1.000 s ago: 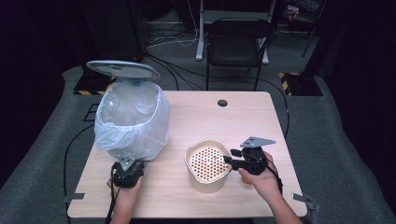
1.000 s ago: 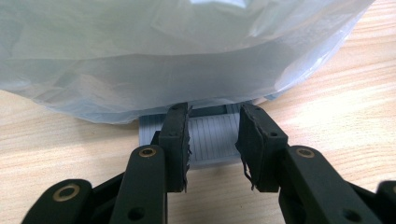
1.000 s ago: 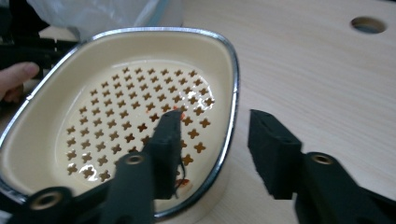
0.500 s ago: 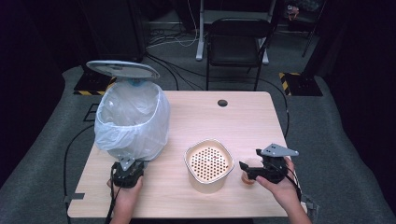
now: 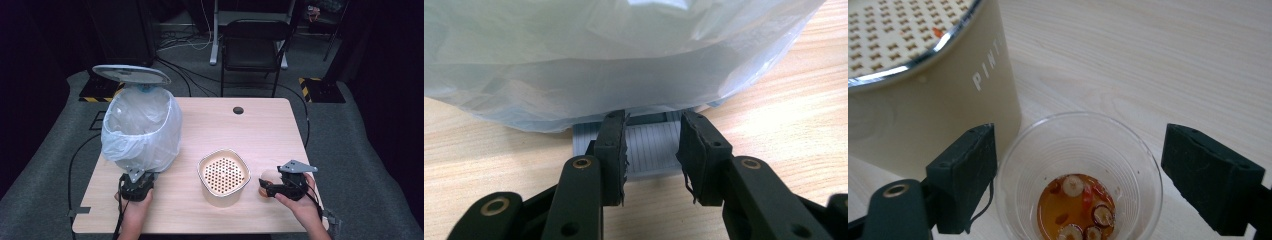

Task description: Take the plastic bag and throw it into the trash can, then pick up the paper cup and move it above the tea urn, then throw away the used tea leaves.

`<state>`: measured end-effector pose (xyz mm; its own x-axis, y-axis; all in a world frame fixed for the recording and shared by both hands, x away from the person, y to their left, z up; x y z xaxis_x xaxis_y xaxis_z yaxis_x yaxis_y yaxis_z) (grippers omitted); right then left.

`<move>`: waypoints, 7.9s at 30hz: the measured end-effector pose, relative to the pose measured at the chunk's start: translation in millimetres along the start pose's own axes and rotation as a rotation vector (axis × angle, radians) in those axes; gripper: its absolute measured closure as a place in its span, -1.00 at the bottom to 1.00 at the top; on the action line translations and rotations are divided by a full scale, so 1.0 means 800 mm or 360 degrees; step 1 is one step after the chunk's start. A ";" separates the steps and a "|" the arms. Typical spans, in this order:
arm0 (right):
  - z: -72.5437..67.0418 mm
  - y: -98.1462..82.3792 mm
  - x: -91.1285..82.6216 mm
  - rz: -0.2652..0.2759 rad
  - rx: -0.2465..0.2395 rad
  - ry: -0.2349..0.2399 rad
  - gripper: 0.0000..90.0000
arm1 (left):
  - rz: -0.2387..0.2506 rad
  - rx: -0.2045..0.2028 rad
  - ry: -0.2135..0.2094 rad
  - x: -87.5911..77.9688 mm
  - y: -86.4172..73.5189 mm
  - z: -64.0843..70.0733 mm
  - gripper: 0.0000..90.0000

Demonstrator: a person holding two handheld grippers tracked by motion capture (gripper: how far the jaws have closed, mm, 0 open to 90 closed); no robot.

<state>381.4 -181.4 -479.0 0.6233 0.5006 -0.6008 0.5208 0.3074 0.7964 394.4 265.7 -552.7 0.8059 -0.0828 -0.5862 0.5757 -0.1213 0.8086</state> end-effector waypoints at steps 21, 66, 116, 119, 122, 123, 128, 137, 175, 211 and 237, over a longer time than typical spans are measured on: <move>0.001 -0.026 0.025 -0.0141 -0.0038 0.0026 -0.57 | 0.0002 -0.0008 -0.0006 0.000 -0.001 0.001 0.42; 0.033 0.111 0.045 -0.0157 -0.0479 0.0092 -0.27 | 0.0012 -0.0008 -0.0005 0.000 0.000 0.000 0.42; -0.005 0.201 0.072 0.0121 -0.1214 0.0263 -0.22 | 0.0015 -0.0006 -0.0013 0.000 0.000 0.000 0.42; -0.014 0.199 0.070 0.0188 -0.1302 0.0281 -0.22 | 0.0011 -0.0003 -0.0014 0.000 0.000 0.000 0.42; -0.025 0.196 0.065 0.0267 -0.1418 0.0305 -0.22 | 0.0016 -0.0006 -0.0012 0.000 0.000 0.000 0.42; -0.028 0.195 0.064 0.0293 -0.1437 0.0309 -0.22 | 0.0012 -0.0002 -0.0013 0.000 0.000 0.000 0.42; -0.048 0.184 0.056 0.0397 -0.1574 0.0303 -0.22 | 0.0015 -0.0008 -0.0013 0.000 0.000 0.000 0.42; -0.086 0.162 0.043 0.0560 -0.1843 0.0103 -0.22 | 0.0017 -0.0009 -0.0013 0.000 0.000 0.000 0.42; -0.104 0.124 0.073 0.0283 -0.3164 -0.0734 -0.21 | 0.0009 -0.0001 -0.0031 0.000 -0.001 0.000 0.42; -0.114 0.129 0.057 0.0343 -0.3467 -0.0937 -0.21 | 0.0014 -0.0015 -0.0026 0.000 0.000 0.001 0.42; -0.137 0.161 0.033 0.0414 -0.2881 -0.0473 -0.22 | -0.0001 -0.0008 -0.0030 0.000 0.000 0.000 0.42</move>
<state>401.3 -39.7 -384.9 0.7493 0.5917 -0.2975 -0.6511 0.7402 -0.1678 394.6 265.6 -552.4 0.8026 -0.1016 -0.5877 0.5772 -0.1162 0.8083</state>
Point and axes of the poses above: each handheld gripper's, and its own axes: x roughly forward along the jaws, y roughly out of its top, z roughly to its right, the point moved 5 cm from there along x, roughly forward along the jaws, and after that the axes turned 3 degrees about y, right-handed, at the moved point
